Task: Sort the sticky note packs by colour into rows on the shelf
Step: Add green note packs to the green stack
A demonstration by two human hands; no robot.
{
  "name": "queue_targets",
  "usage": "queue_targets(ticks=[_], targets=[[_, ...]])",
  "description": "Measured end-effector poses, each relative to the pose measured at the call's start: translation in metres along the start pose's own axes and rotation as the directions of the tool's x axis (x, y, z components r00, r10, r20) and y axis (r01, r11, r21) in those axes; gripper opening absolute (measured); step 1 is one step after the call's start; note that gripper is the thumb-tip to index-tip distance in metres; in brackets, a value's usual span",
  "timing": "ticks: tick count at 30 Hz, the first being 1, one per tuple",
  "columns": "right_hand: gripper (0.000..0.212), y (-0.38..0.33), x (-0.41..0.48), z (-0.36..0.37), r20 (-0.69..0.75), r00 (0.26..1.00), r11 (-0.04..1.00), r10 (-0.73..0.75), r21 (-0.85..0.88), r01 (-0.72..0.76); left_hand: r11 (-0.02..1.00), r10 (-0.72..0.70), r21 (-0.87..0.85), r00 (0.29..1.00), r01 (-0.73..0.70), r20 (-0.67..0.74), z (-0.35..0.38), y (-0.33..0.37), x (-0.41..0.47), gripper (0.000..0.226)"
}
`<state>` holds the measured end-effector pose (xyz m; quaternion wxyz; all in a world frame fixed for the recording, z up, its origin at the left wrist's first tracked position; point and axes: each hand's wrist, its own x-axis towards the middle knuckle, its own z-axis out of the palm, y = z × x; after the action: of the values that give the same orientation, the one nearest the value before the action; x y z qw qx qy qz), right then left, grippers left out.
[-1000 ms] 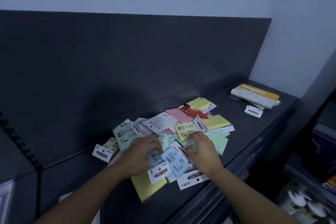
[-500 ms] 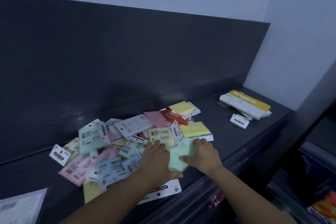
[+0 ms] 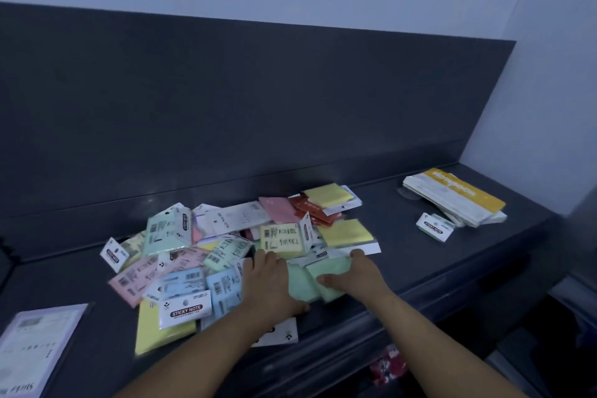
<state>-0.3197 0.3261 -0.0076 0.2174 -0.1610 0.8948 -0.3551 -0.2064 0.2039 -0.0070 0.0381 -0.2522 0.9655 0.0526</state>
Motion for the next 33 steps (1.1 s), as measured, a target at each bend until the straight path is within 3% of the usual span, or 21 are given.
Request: queue_targets(ticks=[3,6,9,12,15,18,22,28,33], targets=[[0.056,-0.004,-0.003,-0.007,0.034,0.997,0.920,0.065,0.386,-0.073,0.995,-0.054,-0.086,0.997,0.058,0.048,-0.009,-0.003,-0.002,0.086],[0.020,-0.012,-0.006,-0.013,0.152,0.982,0.800,0.112,0.573,-0.180,0.896,-0.118,-0.419,0.989,0.147,0.095,-0.022,-0.010,-0.003,0.054],[0.015,-0.022,-0.006,-0.013,0.224,0.971,0.647,0.089,0.728,-0.227,0.655,-0.094,-0.728,0.978,0.201,0.186,-0.038,-0.026,-0.005,0.023],[0.010,-0.039,-0.006,-0.002,0.269,0.963,0.534,-0.024,0.818,-0.215,0.366,-0.127,-0.895,0.966,0.257,0.225,-0.055,-0.050,-0.013,0.013],[0.014,-0.064,-0.008,0.018,0.340,0.924,0.514,-0.176,0.832,-0.208,0.002,-0.195,-0.966,0.947,0.259,0.254,-0.070,-0.080,-0.027,0.017],[0.016,-0.098,-0.014,0.049,0.425,0.866,0.581,-0.263,0.787,-0.209,-0.166,-0.315,-0.965,0.916,0.203,0.247,-0.075,-0.119,-0.049,0.020],[0.017,-0.144,-0.032,0.109,0.436,0.832,0.690,-0.343,0.718,-0.092,-0.207,-0.503,-0.972,0.841,0.107,0.199,-0.072,-0.185,-0.100,0.023],[0.011,-0.215,-0.100,0.211,0.555,0.687,0.784,-0.469,0.619,0.035,-0.254,-0.783,-0.967,0.590,-0.013,0.198,-0.062,-0.287,-0.223,0.018],[0.019,-0.272,-0.180,0.306,0.643,0.576,0.833,-0.505,0.539,0.128,-0.241,-0.901,-0.968,0.387,-0.066,0.198,-0.054,-0.362,-0.335,0.015]])
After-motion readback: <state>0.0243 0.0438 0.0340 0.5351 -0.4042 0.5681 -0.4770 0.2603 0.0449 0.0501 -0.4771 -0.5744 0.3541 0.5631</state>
